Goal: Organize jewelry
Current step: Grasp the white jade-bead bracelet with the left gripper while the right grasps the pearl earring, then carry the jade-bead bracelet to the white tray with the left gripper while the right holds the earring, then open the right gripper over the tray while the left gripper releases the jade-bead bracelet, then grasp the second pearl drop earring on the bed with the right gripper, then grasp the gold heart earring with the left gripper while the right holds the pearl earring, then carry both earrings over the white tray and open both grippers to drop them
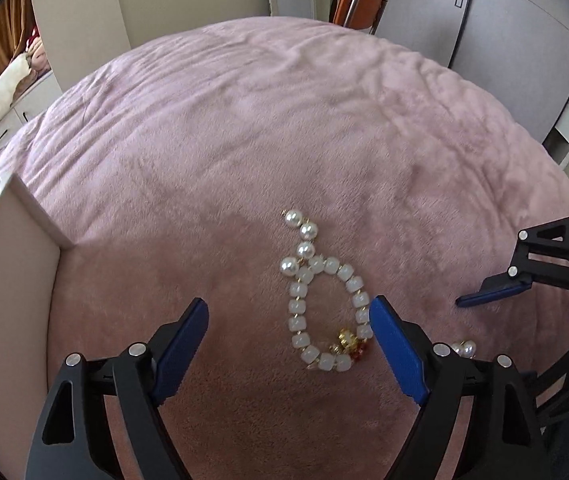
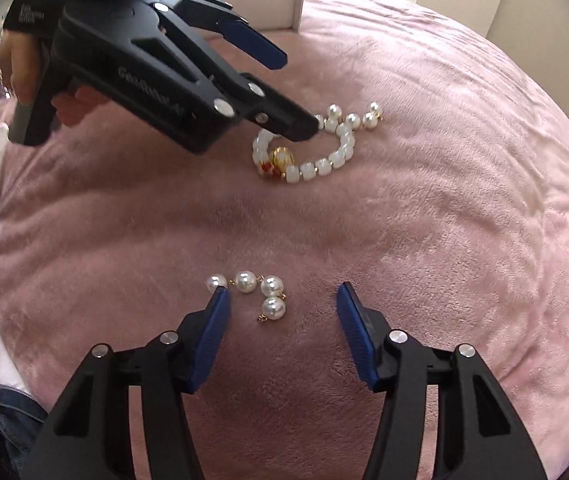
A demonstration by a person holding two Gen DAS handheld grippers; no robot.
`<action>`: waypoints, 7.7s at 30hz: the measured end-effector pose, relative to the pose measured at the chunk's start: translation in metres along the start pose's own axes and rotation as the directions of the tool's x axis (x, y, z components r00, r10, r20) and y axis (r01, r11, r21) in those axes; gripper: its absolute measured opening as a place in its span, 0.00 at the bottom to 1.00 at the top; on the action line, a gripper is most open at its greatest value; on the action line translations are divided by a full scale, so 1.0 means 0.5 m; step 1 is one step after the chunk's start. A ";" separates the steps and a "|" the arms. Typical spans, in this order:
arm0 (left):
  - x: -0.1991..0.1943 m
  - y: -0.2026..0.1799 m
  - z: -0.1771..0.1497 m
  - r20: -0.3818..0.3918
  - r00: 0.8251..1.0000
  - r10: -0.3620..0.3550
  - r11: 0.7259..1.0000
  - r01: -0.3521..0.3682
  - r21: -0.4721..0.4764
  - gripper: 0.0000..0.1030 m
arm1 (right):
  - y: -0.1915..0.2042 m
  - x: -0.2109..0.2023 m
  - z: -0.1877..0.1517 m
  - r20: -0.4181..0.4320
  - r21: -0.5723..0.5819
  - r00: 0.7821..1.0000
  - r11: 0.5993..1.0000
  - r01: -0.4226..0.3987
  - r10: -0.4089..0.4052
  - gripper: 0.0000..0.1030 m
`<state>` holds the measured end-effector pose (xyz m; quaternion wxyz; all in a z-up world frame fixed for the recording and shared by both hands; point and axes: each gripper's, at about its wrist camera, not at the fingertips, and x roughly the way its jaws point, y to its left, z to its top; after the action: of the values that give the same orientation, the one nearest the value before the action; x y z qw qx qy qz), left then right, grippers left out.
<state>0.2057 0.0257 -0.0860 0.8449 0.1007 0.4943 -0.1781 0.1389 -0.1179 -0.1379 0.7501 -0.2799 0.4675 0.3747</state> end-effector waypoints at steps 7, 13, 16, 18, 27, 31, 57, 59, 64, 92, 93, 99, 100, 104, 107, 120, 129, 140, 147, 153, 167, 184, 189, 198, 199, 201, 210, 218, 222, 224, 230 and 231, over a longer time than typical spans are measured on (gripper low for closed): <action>0.030 0.015 -0.025 -0.052 0.998 0.021 1.000 -0.021 -0.007 0.79 | 0.000 0.002 -0.003 -0.006 0.010 1.000 1.000 -0.003 0.003 0.49; 0.035 0.017 -0.027 -0.043 0.999 -0.001 1.000 0.001 -0.011 0.74 | -0.016 0.006 0.002 -0.005 0.022 1.000 1.000 -0.012 0.012 0.44; 0.044 0.028 -0.020 -0.054 0.998 -0.031 0.998 0.029 -0.049 0.68 | -0.016 0.005 0.005 -0.003 0.035 1.000 0.999 -0.028 0.028 0.36; 0.048 0.036 -0.012 -0.057 0.998 -0.042 0.997 0.038 -0.072 0.62 | -0.017 0.004 0.007 -0.001 0.044 0.999 0.998 -0.037 0.037 0.34; 0.055 0.053 0.004 -0.061 0.994 -0.086 0.990 0.079 -0.117 0.30 | -0.036 -0.006 0.002 0.009 0.093 0.995 0.991 -0.095 0.095 0.21; 0.061 0.034 0.006 -0.074 0.991 -0.116 0.990 0.109 -0.090 0.15 | -0.027 -0.005 0.000 0.008 0.092 0.994 0.990 -0.110 0.109 0.16; -0.080 0.049 0.020 0.058 0.976 -0.210 0.965 0.216 -0.145 0.14 | -0.076 -0.095 0.018 0.175 0.227 0.966 0.947 -0.226 0.188 0.12; -0.094 0.054 0.023 0.076 0.974 -0.216 0.963 0.225 -0.150 0.14 | -0.085 -0.108 0.020 0.189 0.237 0.965 0.945 -0.224 0.181 0.12; -0.142 0.075 0.027 0.131 0.969 -0.210 0.960 0.230 -0.162 0.14 | -0.096 -0.136 0.040 0.234 0.267 0.955 0.932 -0.246 0.184 0.12; -0.439 0.442 -0.144 0.336 0.940 0.056 0.871 0.118 -0.476 0.14 | 0.059 -0.220 0.505 0.395 0.093 0.905 0.973 -0.209 0.157 0.12; -0.441 0.453 -0.158 0.329 0.942 0.063 0.867 0.112 -0.485 0.14 | 0.067 -0.219 0.524 0.396 0.087 0.905 0.975 -0.207 0.156 0.12; -0.459 0.503 -0.237 0.307 0.947 0.090 0.845 0.091 -0.527 0.14 | 0.111 -0.202 0.630 0.399 0.079 0.903 0.975 -0.208 0.161 0.12; -0.462 0.510 -0.247 0.308 0.947 0.092 0.842 0.091 -0.532 0.14 | 0.118 -0.195 0.645 0.396 0.080 0.904 0.974 -0.210 0.162 0.12; -0.464 0.523 -0.284 0.301 0.948 0.098 0.835 0.086 -0.544 0.14 | 0.148 -0.154 0.689 0.374 0.091 0.914 0.974 -0.207 0.159 0.12; -0.453 0.526 -0.306 0.286 0.953 0.098 0.833 0.078 -0.548 0.14 | 0.166 -0.113 0.711 0.354 0.106 0.922 0.973 -0.207 0.158 0.12; -0.387 0.518 -0.359 0.210 0.975 0.078 0.834 0.052 -0.549 0.15 | 0.206 0.038 0.721 0.251 0.171 0.958 0.968 -0.184 0.137 0.14; -0.395 0.515 -0.327 0.220 0.970 0.103 0.830 0.038 -0.557 0.35 | 0.172 0.007 0.695 0.276 0.183 0.955 0.969 -0.163 0.108 0.61; -0.431 0.426 -0.227 0.368 0.928 0.067 0.872 0.125 -0.474 0.67 | 0.028 -0.087 0.601 0.325 0.246 0.945 0.962 -0.121 0.036 0.68; -0.395 0.335 -0.154 0.362 0.932 0.012 0.910 0.140 -0.391 0.85 | -0.100 -0.079 0.472 0.285 0.369 0.958 0.926 -0.085 -0.026 0.68; -0.335 0.214 -0.078 0.330 0.944 -0.009 0.971 0.087 -0.222 0.89 | -0.179 -0.045 0.345 0.227 0.446 0.972 0.893 -0.055 -0.053 0.68; -0.072 0.005 -0.029 0.103 0.991 -0.086 0.996 0.084 0.028 0.89 | -0.172 0.057 0.208 0.098 0.306 0.988 0.949 0.080 -0.115 0.73; 0.062 -0.040 -0.061 0.069 0.994 -0.087 0.993 0.081 0.087 0.89 | -0.172 0.098 0.191 0.149 0.300 0.983 0.952 0.057 -0.106 0.75; 0.064 -0.043 -0.075 0.106 0.992 -0.062 0.993 0.051 0.105 0.83 | -0.169 0.098 0.187 0.171 0.287 0.981 0.957 0.043 -0.096 0.51; 0.047 -0.034 -0.103 0.143 0.986 -0.083 0.990 0.065 0.128 0.31 | -0.166 0.096 0.184 0.179 0.299 0.983 0.954 -0.025 -0.030 0.18; 0.047 -0.031 -0.104 0.144 0.986 -0.084 0.990 0.066 0.124 0.25 | -0.166 0.096 0.183 0.179 0.303 0.983 0.953 -0.028 -0.028 0.18; 0.040 -0.026 -0.109 0.151 0.985 -0.085 0.990 0.066 0.126 0.14 | -0.165 0.094 0.182 0.178 0.307 0.984 0.951 -0.030 -0.027 0.18; 0.009 -0.021 -0.134 0.181 0.978 -0.107 0.991 0.090 0.099 0.12 | -0.158 0.075 0.197 0.174 0.292 0.984 0.956 -0.016 -0.036 0.16; -0.063 0.050 -0.136 0.246 0.965 -0.095 0.995 0.096 0.011 0.12 | -0.148 0.030 0.233 0.194 0.278 0.979 0.961 0.000 -0.057 0.12; -0.112 0.090 -0.133 0.286 0.956 -0.072 0.997 0.080 -0.015 0.12 | -0.140 0.007 0.260 0.209 0.273 0.976 0.962 0.002 -0.061 0.12; -0.137 0.105 -0.137 0.308 0.949 -0.060 0.997 0.072 -0.030 0.12 | -0.131 -0.006 0.278 0.217 0.262 0.974 0.965 0.007 -0.066 0.12; -0.227 0.151 -0.124 0.399 0.917 -0.027 0.992 0.073 -0.101 0.12 | -0.096 -0.050 0.358 0.258 0.230 0.963 0.973 0.010 -0.071 0.12; -0.239 0.160 -0.118 0.417 0.909 -0.016 0.991 0.071 -0.116 0.12 | -0.090 -0.059 0.372 0.267 0.228 0.961 0.974 0.005 -0.068 0.12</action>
<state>0.1370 0.1435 -0.0116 0.9311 -0.0051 0.3161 -0.1820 0.2591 -0.0091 -0.0325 0.8412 -0.1473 0.3937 0.3402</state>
